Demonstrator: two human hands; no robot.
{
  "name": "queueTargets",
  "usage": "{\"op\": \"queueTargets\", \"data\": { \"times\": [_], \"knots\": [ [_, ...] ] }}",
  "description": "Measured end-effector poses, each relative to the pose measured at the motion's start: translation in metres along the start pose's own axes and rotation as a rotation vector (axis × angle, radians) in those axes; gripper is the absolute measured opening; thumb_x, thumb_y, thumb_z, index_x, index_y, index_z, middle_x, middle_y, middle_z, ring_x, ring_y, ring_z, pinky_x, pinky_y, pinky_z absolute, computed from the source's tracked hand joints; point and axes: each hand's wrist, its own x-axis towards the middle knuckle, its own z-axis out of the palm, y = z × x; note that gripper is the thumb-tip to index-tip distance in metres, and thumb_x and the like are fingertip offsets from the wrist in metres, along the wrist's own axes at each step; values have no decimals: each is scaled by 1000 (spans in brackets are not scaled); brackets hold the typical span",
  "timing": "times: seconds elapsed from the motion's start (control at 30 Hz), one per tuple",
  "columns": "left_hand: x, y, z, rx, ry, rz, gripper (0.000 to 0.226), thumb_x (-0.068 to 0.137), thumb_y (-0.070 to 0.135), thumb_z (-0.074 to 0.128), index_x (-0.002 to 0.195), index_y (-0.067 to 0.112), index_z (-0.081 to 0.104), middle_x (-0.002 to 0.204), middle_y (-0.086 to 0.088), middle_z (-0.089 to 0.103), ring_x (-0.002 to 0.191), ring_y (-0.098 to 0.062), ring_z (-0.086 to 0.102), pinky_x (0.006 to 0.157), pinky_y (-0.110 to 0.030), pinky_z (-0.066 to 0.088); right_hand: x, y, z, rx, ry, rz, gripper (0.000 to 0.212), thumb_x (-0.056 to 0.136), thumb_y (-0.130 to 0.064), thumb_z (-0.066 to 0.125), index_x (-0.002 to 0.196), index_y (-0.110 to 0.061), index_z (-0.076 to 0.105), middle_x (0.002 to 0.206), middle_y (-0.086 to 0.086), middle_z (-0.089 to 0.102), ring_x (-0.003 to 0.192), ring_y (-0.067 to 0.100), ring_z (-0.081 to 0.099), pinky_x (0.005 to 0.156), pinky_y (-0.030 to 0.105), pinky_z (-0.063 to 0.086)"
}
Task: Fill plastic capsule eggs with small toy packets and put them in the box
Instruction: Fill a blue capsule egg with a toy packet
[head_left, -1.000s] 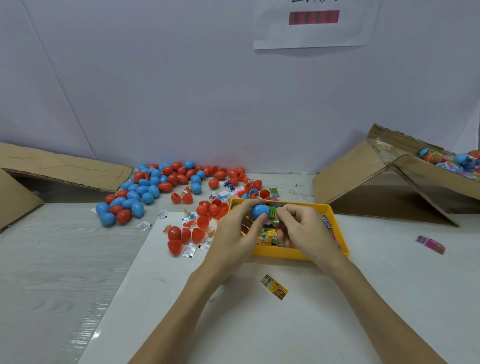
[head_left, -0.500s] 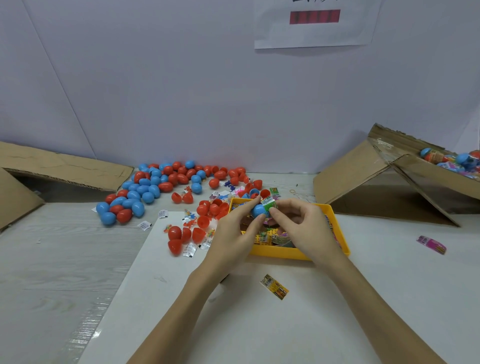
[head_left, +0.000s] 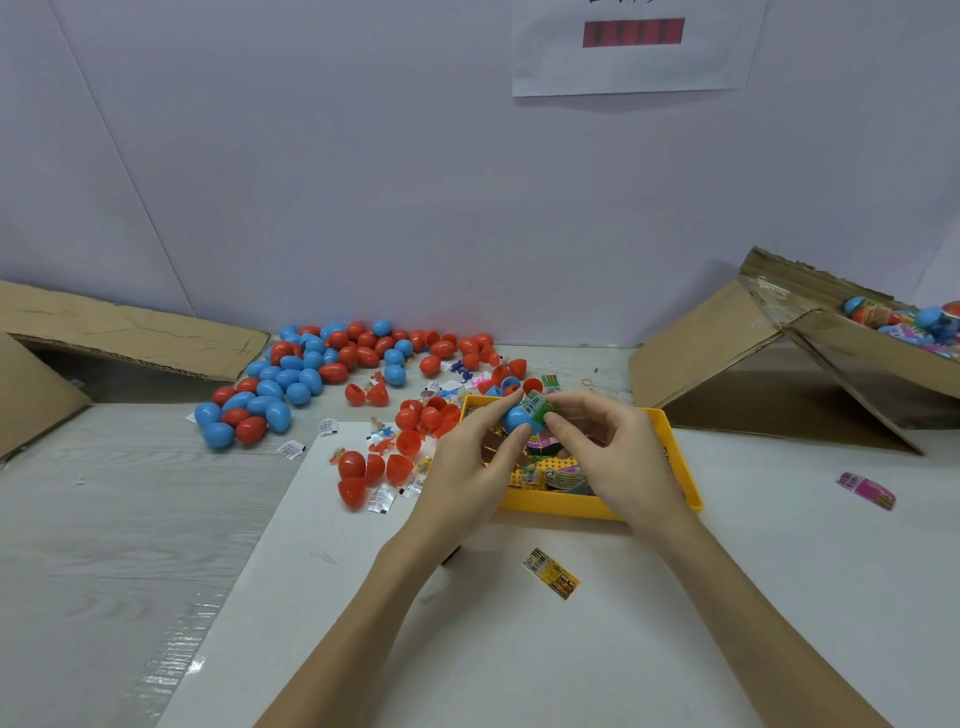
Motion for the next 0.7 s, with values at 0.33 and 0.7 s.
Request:
{"op": "queueTargets", "data": {
  "times": [0.33,0.7],
  "knots": [
    [-1,1,1,-136,126,56,29,98,20,67,126,16,58,115,8,71,105,-5,70,92,-26,58,0,-1,-2,140,-56,98,23,94,-20,73,115,-30,73,102,-9,80,93,9,77,76,22,61],
    [-3,1,5,-143,177,94,30,101,27,62,130,27,61,117,11,71,105,-2,69,90,-23,57,1,-9,-1,492,-75,341,31,104,-33,55,117,-12,74,106,10,80,100,26,77,73,24,61]
  ]
}}
